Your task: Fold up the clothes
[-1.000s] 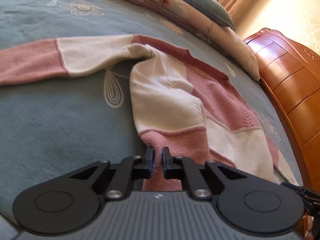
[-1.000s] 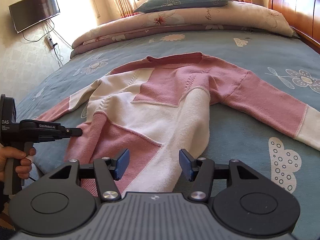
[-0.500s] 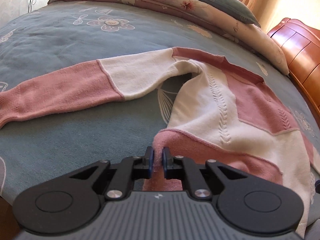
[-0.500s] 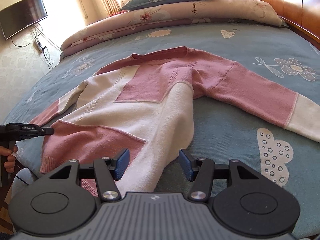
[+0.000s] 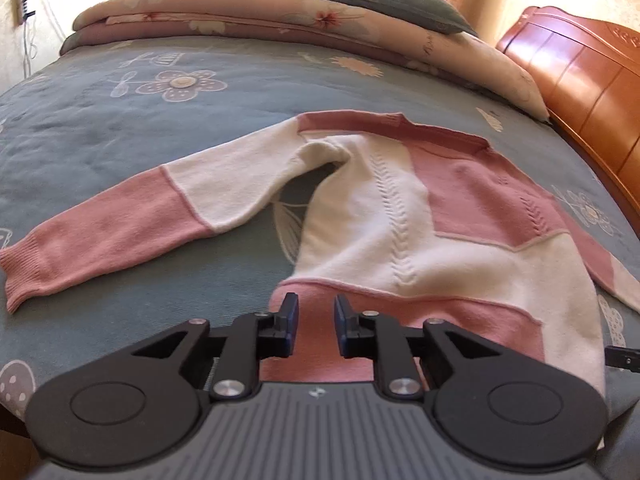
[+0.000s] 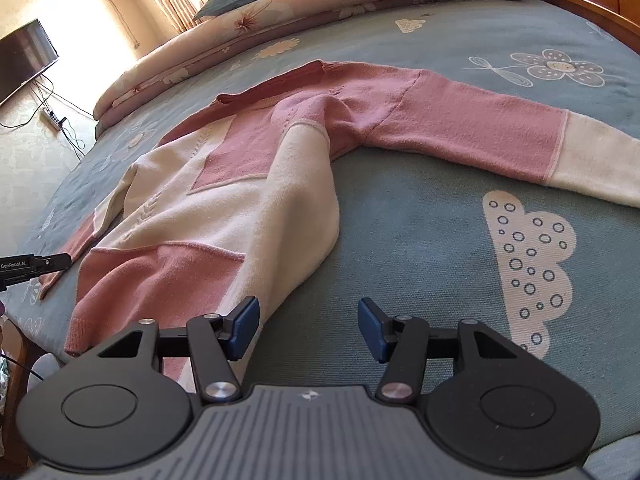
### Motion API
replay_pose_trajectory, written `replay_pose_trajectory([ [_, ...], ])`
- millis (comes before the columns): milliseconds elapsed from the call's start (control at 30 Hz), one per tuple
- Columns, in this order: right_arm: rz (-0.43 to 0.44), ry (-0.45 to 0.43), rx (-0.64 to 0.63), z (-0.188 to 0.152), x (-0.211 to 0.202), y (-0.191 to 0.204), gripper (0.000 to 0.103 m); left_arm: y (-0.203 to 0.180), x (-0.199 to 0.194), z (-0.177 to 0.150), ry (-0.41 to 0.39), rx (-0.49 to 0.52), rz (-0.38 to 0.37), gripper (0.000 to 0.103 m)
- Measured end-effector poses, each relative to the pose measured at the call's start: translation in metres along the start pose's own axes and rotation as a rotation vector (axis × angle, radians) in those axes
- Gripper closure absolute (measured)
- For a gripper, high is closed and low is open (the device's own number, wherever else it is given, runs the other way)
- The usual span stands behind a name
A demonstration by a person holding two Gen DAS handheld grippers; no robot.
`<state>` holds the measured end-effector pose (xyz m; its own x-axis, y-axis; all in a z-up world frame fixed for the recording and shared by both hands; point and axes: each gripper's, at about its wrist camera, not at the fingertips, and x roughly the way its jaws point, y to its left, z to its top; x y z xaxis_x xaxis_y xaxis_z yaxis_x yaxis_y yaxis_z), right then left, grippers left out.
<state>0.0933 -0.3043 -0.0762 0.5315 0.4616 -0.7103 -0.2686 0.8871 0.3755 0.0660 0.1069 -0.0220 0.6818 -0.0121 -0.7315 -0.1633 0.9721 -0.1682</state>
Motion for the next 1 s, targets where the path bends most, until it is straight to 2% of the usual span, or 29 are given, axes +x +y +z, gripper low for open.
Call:
replay_pose_trajectory([
  [200,0.013,0.015,-0.021,-0.004,0.005,0.008,0.044,-0.048,0.008,-0.002,0.05,0.085,-0.127,0.071],
  [333,0.06,0.021,-0.085,0.0,0.016,0.032,0.044,-0.078,0.011,-0.005,0.069,0.13,-0.19,0.067],
  [467,0.135,0.047,-0.143,0.007,0.038,0.058,0.044,-0.096,0.009,-0.008,0.076,0.16,-0.216,0.065],
  [533,0.172,0.073,-0.142,0.009,0.053,0.067,0.043,-0.1,0.009,-0.009,0.079,0.161,-0.229,0.061],
  [633,0.22,0.079,-0.135,0.013,0.066,0.072,0.043,-0.104,0.008,-0.011,0.09,0.162,-0.239,0.06],
  [767,0.239,0.047,-0.087,0.019,0.047,0.06,0.043,-0.113,0.011,-0.014,0.104,0.191,-0.281,0.06],
  [900,0.195,-0.029,-0.015,0.021,0.016,0.027,0.043,-0.128,0.025,-0.021,0.141,0.228,-0.327,0.059],
  [1000,0.178,-0.044,0.081,0.022,0.013,-0.001,0.043,-0.141,0.04,-0.03,0.174,0.259,-0.338,0.058],
])
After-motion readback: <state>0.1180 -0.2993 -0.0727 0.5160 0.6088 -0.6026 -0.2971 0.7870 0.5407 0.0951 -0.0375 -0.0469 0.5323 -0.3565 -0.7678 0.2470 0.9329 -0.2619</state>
